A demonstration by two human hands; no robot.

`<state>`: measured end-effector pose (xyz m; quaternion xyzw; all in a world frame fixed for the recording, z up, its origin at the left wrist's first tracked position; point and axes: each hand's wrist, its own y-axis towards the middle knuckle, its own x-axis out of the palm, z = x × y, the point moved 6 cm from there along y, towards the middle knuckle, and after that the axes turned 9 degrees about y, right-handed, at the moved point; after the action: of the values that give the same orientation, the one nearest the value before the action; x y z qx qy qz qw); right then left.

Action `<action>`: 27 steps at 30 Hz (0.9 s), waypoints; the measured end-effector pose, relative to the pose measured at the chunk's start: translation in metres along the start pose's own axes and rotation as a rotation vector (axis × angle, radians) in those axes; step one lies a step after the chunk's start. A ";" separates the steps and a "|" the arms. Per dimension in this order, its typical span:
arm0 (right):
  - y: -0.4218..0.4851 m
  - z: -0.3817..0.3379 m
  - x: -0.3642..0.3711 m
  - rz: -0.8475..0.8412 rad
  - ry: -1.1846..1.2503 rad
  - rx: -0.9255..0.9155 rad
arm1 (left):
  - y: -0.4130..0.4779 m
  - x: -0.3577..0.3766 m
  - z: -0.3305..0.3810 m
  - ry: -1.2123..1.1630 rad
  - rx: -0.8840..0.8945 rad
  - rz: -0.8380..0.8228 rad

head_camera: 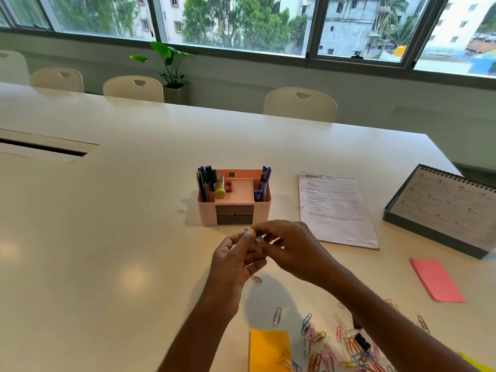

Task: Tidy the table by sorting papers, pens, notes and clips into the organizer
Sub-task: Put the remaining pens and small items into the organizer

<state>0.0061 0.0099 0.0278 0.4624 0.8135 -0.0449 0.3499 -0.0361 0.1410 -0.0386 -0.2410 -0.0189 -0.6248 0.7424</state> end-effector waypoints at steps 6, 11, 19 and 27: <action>0.062 -0.010 -0.034 0.141 -0.115 -0.078 | 0.013 -0.007 0.007 -0.059 -0.012 0.042; 0.147 0.001 -0.062 0.201 -0.204 -0.113 | 0.010 -0.012 -0.006 0.072 -0.042 0.051; 0.248 0.025 -0.042 0.057 -0.371 -0.165 | 0.011 -0.015 -0.022 0.195 -0.107 0.031; 0.275 0.036 -0.003 -0.271 -0.447 -0.331 | 0.017 -0.023 -0.021 0.230 -0.086 0.077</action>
<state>0.2413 0.1493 0.0716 0.2653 0.7668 -0.0583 0.5816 -0.0305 0.1559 -0.0704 -0.2000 0.1026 -0.6195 0.7521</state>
